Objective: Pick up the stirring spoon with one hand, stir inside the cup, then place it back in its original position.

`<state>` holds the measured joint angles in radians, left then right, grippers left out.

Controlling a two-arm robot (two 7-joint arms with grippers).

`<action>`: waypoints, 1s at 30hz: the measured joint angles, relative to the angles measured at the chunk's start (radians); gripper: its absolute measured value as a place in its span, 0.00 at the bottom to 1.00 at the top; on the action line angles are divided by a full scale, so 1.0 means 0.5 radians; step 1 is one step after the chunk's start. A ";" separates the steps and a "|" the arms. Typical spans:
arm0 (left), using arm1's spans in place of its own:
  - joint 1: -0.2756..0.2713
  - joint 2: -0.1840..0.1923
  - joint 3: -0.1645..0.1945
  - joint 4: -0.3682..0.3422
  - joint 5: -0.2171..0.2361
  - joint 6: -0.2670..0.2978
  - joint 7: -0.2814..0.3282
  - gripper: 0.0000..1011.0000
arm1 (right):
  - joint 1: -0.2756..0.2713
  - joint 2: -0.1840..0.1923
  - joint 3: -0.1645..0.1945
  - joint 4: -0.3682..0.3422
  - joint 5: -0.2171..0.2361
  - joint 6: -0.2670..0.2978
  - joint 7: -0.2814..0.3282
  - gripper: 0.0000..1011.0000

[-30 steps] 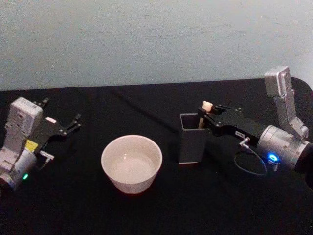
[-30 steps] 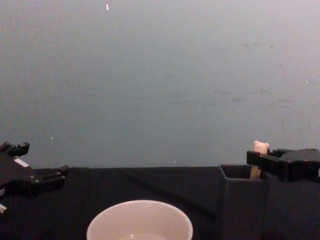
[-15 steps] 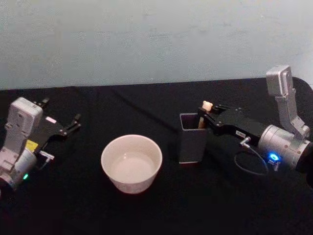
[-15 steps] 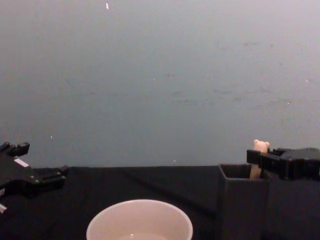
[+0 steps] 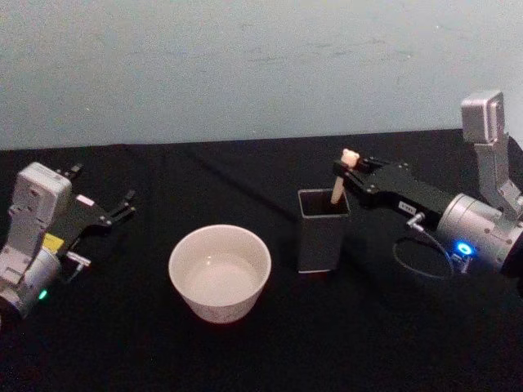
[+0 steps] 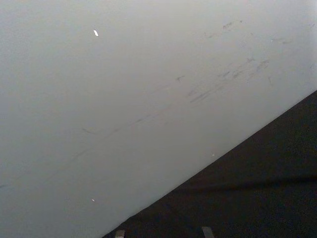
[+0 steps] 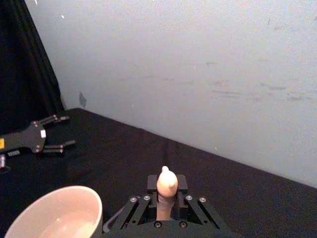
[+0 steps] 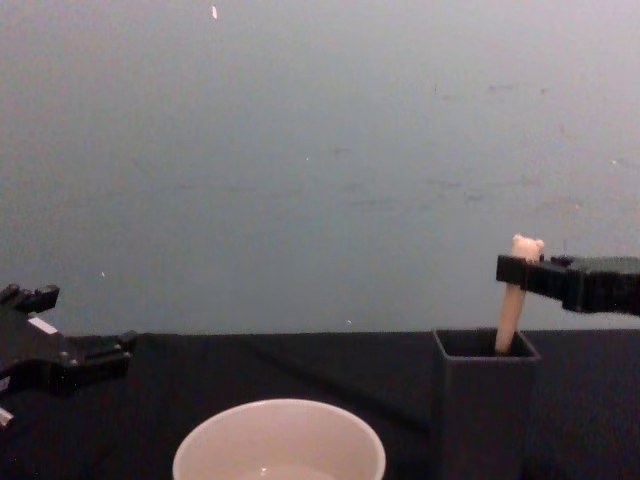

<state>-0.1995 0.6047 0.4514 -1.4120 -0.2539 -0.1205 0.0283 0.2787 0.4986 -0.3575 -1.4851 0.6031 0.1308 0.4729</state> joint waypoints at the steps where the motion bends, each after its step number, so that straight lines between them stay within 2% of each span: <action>1: 0.000 0.000 0.000 0.000 0.000 0.000 0.000 0.99 | 0.000 0.002 0.002 -0.008 0.008 0.002 0.000 0.22; 13: 0.000 0.000 0.000 0.000 0.000 0.000 0.000 0.99 | 0.002 0.038 0.035 -0.126 0.101 -0.021 -0.013 0.22; 30: 0.000 0.000 0.000 0.000 0.000 0.000 0.000 0.99 | 0.068 0.035 0.052 -0.216 0.191 -0.093 -0.020 0.22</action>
<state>-0.1995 0.6047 0.4514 -1.4120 -0.2539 -0.1205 0.0283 0.3129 0.5160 -0.3315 -1.5930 0.6988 0.0844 0.4629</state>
